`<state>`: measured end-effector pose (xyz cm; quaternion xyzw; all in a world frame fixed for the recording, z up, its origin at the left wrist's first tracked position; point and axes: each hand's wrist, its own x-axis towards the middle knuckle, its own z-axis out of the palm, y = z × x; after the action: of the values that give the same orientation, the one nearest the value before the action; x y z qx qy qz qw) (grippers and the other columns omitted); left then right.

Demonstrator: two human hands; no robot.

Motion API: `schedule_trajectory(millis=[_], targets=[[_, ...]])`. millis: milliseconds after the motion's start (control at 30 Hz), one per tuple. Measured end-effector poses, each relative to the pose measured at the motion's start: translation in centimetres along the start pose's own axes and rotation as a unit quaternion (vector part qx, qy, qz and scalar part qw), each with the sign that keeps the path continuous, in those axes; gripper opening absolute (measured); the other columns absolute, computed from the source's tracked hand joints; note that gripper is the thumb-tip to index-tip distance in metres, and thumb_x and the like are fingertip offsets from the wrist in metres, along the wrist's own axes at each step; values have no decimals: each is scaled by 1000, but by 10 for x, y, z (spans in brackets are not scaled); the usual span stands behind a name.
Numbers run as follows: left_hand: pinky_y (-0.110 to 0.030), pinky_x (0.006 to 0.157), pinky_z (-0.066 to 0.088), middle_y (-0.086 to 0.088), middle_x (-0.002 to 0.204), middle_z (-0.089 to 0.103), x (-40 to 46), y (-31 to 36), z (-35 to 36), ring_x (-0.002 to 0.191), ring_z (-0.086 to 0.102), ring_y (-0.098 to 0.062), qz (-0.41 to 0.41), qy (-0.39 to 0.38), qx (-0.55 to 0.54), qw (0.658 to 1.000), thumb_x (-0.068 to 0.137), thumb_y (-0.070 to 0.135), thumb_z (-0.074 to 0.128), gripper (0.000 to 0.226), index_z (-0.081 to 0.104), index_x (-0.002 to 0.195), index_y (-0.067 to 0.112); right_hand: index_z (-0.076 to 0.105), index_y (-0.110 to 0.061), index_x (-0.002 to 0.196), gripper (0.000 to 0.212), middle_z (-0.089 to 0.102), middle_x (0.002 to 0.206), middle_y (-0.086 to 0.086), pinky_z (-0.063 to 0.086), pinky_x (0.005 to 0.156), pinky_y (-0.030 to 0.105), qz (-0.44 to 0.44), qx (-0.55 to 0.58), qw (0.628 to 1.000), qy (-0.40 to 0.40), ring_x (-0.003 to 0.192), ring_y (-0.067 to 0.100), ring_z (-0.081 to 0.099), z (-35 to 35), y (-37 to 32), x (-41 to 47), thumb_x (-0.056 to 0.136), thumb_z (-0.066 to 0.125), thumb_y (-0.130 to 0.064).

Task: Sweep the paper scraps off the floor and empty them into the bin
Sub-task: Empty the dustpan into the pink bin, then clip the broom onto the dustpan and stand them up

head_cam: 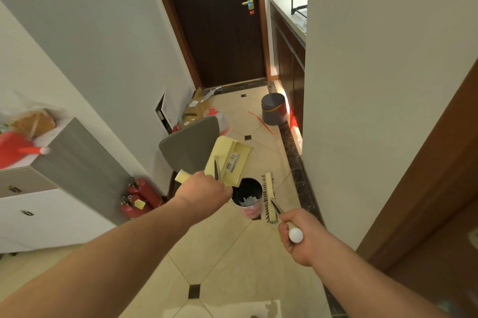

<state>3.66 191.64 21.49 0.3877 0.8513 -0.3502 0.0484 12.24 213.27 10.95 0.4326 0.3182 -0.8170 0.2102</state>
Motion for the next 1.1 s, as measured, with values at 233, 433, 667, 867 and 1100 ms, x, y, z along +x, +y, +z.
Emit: schedule_trajectory(millis=[233, 433, 667, 867, 1100], targets=[[-39, 57, 59, 2, 77, 51, -39, 21, 21, 63, 58, -19, -211, -8, -178, 961, 91, 11, 66, 35, 48, 119, 22, 59, -11, 117, 29, 58, 69, 8, 48, 36, 20, 14, -20, 1000, 10, 39, 10, 55, -4, 19, 1, 89, 63, -7], [-39, 63, 58, 3, 86, 61, -98, 52, 70, 79, 66, -22, -283, -48, -253, 924, 97, 30, 61, 16, 52, 110, 26, 57, -14, 103, 18, 56, 63, 5, 48, 38, 19, 29, -64, 997, 24, 37, 10, 54, 2, 54, -3, 88, 62, -5], [-36, 63, 55, 2, 92, 64, -193, 67, 138, 85, 67, -25, -350, -105, -300, 881, 100, 38, 53, 19, 55, 115, 26, 56, -11, 79, 14, 55, 51, 5, 50, 37, 20, 59, -137, 989, 14, 39, 13, 54, 41, 116, -19, 85, 61, 1], [-33, 58, 43, 5, 82, 55, -307, 78, 212, 78, 63, -24, -445, -126, -360, 810, 98, 30, 55, 21, 54, 118, 32, 54, -8, 72, 16, 51, 54, 6, 50, 36, 19, 107, -247, 963, -27, 36, 13, 52, 106, 203, -37, 85, 59, 1], [-33, 61, 44, 2, 101, 62, -442, 108, 285, 89, 67, -27, -489, -133, -432, 746, 101, 38, 50, 22, 54, 121, 29, 56, -7, 94, 12, 51, 61, 8, 53, 41, 19, 140, -387, 909, -74, 39, 13, 54, 192, 344, -45, 87, 64, -11]])
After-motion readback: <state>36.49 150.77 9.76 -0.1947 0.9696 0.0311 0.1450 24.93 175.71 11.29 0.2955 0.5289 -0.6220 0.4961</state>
